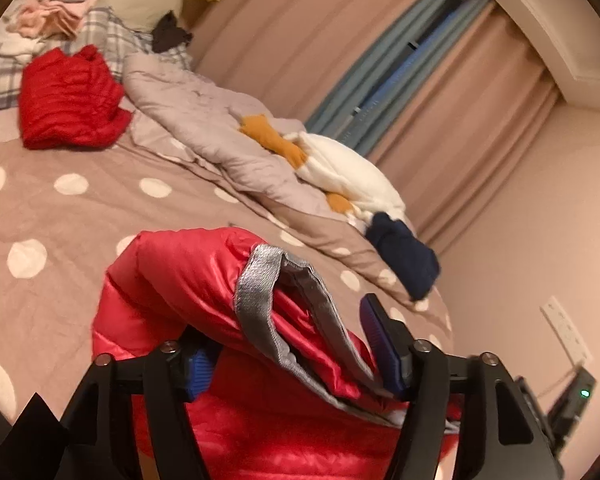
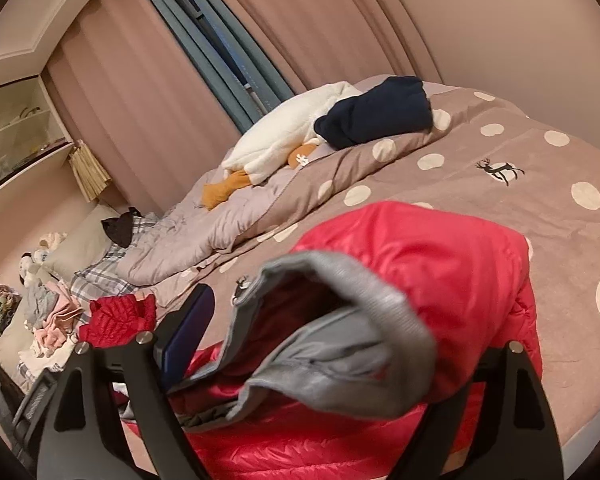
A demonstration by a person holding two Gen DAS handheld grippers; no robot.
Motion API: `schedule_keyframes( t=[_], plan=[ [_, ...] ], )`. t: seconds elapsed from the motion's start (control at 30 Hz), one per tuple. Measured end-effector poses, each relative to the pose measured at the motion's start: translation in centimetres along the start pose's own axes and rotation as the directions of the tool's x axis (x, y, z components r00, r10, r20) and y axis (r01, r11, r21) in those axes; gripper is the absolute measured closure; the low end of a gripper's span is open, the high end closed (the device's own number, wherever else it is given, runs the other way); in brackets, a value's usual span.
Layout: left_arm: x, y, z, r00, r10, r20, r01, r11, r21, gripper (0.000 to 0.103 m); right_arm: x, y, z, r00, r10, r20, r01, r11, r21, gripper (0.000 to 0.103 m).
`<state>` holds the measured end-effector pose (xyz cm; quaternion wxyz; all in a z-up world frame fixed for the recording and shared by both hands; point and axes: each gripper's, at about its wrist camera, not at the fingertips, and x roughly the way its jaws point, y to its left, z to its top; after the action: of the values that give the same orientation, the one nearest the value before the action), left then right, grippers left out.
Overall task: Fold large clothes
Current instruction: 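Lower the folded jacket onto the bed and open both grippers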
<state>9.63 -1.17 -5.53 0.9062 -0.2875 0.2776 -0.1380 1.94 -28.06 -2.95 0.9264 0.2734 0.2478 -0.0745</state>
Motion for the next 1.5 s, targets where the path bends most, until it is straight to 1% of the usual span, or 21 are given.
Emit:
schedule_keyframes(
  t=[0.03, 0.07, 0.13, 0.2, 0.23, 0.27, 0.3, 0.33, 0.37, 0.43, 0.5, 0.6, 0.67, 0.77, 0.87, 0.97, 1.07, 1.13, 1.23, 1.3, 1.5],
  plan=[
    [-0.2, 0.1, 0.0, 0.999, -0.031, -0.007, 0.031, 0.999, -0.012, 0.029, 0.1, -0.1, 0.0, 1.000, -0.005, -0.001, 0.005, 1.000, 0.004, 0.015],
    [-0.5, 0.3, 0.1, 0.996, -0.083, -0.014, 0.082, 0.996, -0.031, 0.025, 0.2, -0.2, 0.0, 1.000, -0.012, -0.003, 0.012, 1.000, 0.008, 0.015],
    [-0.9, 0.7, 0.4, 0.989, -0.144, -0.018, 0.143, 0.988, -0.061, 0.019, 0.4, -0.5, 0.0, 1.000, -0.021, -0.008, 0.022, 1.000, 0.016, 0.015],
    [-1.0, 1.2, 0.6, 0.985, -0.169, -0.016, 0.167, 0.982, -0.087, 0.012, 0.4, -0.7, 0.0, 1.000, -0.022, -0.011, 0.022, 0.999, 0.025, 0.015],
    [-1.1, 1.3, 0.7, 0.986, -0.167, -0.004, 0.166, 0.982, -0.092, 0.007, 0.4, -0.8, 0.0, 1.000, -0.019, -0.012, 0.019, 0.999, 0.029, 0.015],
    [-1.3, 1.5, 0.8, 0.990, -0.138, 0.027, 0.140, 0.986, -0.088, 0.005, 0.4, -0.8, 0.0, 1.000, -0.017, -0.014, 0.017, 0.999, 0.029, 0.014],
    [-1.7, 1.6, 0.8, 0.994, -0.101, 0.052, 0.105, 0.991, -0.087, 0.005, 0.3, -0.6, -0.1, 1.000, -0.018, -0.015, 0.018, 1.000, 0.024, 0.014],
    [-2.0, 1.6, 0.9, 0.995, -0.069, 0.075, 0.075, 0.993, -0.087, 0.005, 0.3, -0.4, -0.1, 1.000, -0.021, -0.014, 0.021, 1.000, 0.016, 0.012],
    [-2.7, 1.8, 1.0, 0.992, -0.039, 0.120, 0.049, 0.995, -0.084, 0.004, 0.3, -0.2, -0.2, 1.000, -0.027, -0.011, 0.027, 1.000, 0.006, 0.011],
    [-3.6, 2.0, 1.2, 0.985, -0.023, 0.168, 0.037, 0.996, -0.080, 0.003, 0.1, 0.2, -0.3, 0.999, -0.037, 0.007, 0.037, 0.999, -0.015, 0.010],
    [-4.2, 2.4, 1.5, 0.981, -0.009, 0.196, 0.026, 0.996, -0.086, 0.002, -0.3, 0.4, -0.1, 0.998, -0.034, 0.046, 0.036, 0.999, -0.033, 0.009],
    [-3.5, 3.2, 2.0, 0.983, 0.013, 0.183, 0.007, 0.994, -0.110, 0.002, -1.2, 0.7, -0.1, 0.994, -0.031, 0.105, 0.036, 0.998, -0.046, 0.003],
    [-3.0, 3.7, 2.1, 0.987, 0.027, 0.162, -0.007, 0.993, -0.118, 0.002, -1.4, 0.9, 0.0, 0.992, -0.028, 0.121, 0.034, 0.998, -0.048, 0.000],
    [-2.9, 4.1, 2.0, 0.986, 0.058, 0.159, -0.038, 0.991, -0.127, 0.002, -1.2, 1.0, -0.1, 0.994, -0.024, 0.109, 0.029, 0.999, -0.045, 0.000],
    [-3.0, 3.9, 1.7, 0.983, 0.083, 0.164, -0.065, 0.992, -0.111, 0.002, -0.7, 1.3, -0.3, 0.995, -0.031, 0.094, 0.036, 0.998, -0.050, 0.000],
    [-3.0, 3.5, 1.5, 0.981, 0.066, 0.181, -0.051, 0.995, -0.085, 0.002, -0.4, 1.5, -0.5, 0.996, -0.035, 0.079, 0.040, 0.998, -0.056, 0.000],
    [-3.1, 3.3, 1.4, 0.977, 0.074, 0.200, -0.059, 0.995, -0.079, 0.002, -0.3, 1.7, -0.6, 0.997, -0.032, 0.074, 0.037, 0.998, -0.060, 0.000],
    [-3.2, 3.2, 1.4, 0.973, 0.093, 0.212, -0.080, 0.994, -0.070, 0.002, -0.3, 1.7, -0.6, 0.997, -0.032, 0.075, 0.037, 0.998, -0.059, 0.000],
    [-3.0, 3.1, 1.4, 0.965, 0.147, 0.215, -0.137, 0.989, -0.060, 0.002, -0.2, 1.7, -0.5, 0.997, -0.035, 0.073, 0.039, 0.998, -0.056, 0.000],
    [-3.1, 3.1, 1.3, 0.961, 0.170, 0.219, -0.161, 0.985, -0.059, 0.001, -0.4, 1.8, -0.7, 0.997, -0.035, 0.076, 0.039, 0.998, -0.054, 0.000],
    [-3.4, 3.4, 1.4, 0.955, 0.185, 0.232, -0.172, 0.982, -0.077, 0.001, -0.8, 1.9, -0.9, 0.997, -0.040, 0.070, 0.044, 0.997, -0.063, 0.000]
  ],
)
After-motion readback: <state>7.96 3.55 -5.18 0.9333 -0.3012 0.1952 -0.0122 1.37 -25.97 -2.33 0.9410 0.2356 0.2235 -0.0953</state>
